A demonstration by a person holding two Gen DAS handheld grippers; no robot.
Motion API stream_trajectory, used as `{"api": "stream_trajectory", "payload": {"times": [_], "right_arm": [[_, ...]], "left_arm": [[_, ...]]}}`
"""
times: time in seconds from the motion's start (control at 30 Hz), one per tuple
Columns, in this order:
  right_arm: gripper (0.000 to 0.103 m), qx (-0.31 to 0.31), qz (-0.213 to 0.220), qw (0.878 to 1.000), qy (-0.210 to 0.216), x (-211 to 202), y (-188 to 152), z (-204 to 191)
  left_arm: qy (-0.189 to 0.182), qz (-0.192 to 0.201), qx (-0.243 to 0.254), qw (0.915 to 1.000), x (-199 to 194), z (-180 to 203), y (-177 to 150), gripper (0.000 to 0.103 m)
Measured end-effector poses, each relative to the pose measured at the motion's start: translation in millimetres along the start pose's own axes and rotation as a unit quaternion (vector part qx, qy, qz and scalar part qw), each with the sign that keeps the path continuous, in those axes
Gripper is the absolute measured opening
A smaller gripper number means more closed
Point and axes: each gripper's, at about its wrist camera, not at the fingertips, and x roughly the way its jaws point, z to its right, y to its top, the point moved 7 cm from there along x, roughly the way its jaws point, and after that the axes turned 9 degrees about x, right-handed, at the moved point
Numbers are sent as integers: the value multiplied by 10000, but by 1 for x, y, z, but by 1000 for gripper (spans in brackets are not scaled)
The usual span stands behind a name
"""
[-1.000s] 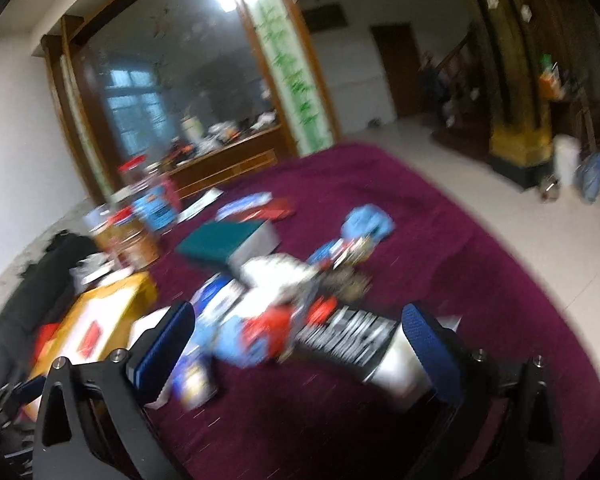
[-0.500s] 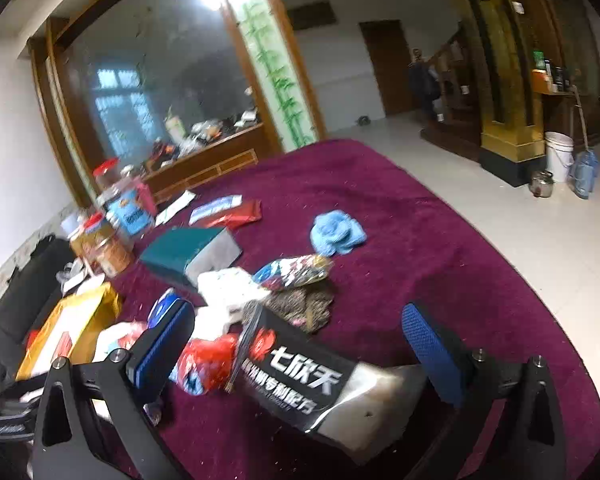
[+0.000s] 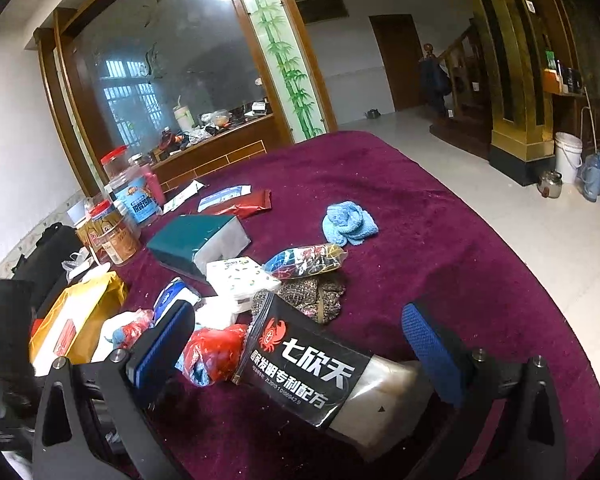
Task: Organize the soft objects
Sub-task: 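Grasp the blue-patterned plastic bag with the left tool, then grasp the pink tissue pack with right tool while left holds blue bag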
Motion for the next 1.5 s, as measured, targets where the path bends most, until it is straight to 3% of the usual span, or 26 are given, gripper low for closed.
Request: {"api": "stream_trajectory", "payload": {"times": [0.07, 0.17, 0.5, 0.73, 0.87, 1.0, 1.1, 1.27, 1.4, 1.47, 1.5], "right_arm": [[103, 64, -23, 10000, 9, 0, 0, 2], [103, 157, -77, 9998, 31, 2, 0, 6], [103, 477, -268, 9984, 165, 9, 0, 18], [103, 184, -512, 9979, 346, -4, -3, 2], [103, -378, -872, 9933, 657, -13, -12, -41], [103, -1354, -1470, 9745, 1017, -9, -48, -105], [103, -1875, -2018, 9538, 1203, 7, -92, -152], [103, -2781, -1974, 9338, 1081, 28, -121, -197], [103, -3661, -2082, 9012, 1022, 46, -141, -221], [97, -3804, -2224, 8930, 917, 61, -148, -222], [89, -3705, -2456, 8905, 975, 66, -152, -220]], "left_arm": [[-310, 38, -261, 9992, -2, -7, -4, 38], [-289, 251, -367, 9986, -18, -16, -11, 37], [-908, 1143, -697, 9868, -107, -20, -36, 37], [-409, 1712, -712, 9818, -166, -66, -58, 37], [-240, 1814, -973, 9783, -171, -98, -72, 37], [-254, 1895, -1255, 9735, -176, -120, -87, 37], [-203, 1943, -1357, 9713, -184, -130, -97, 37], [-18, 2014, -1514, 9677, -199, -152, -111, 37], [39, 2016, -1705, 9645, -201, -167, -122, 37], [39, 2000, -1760, 9639, -201, -171, -125, 37], [43, 1997, -1773, 9637, -201, -172, -127, 37]]}}
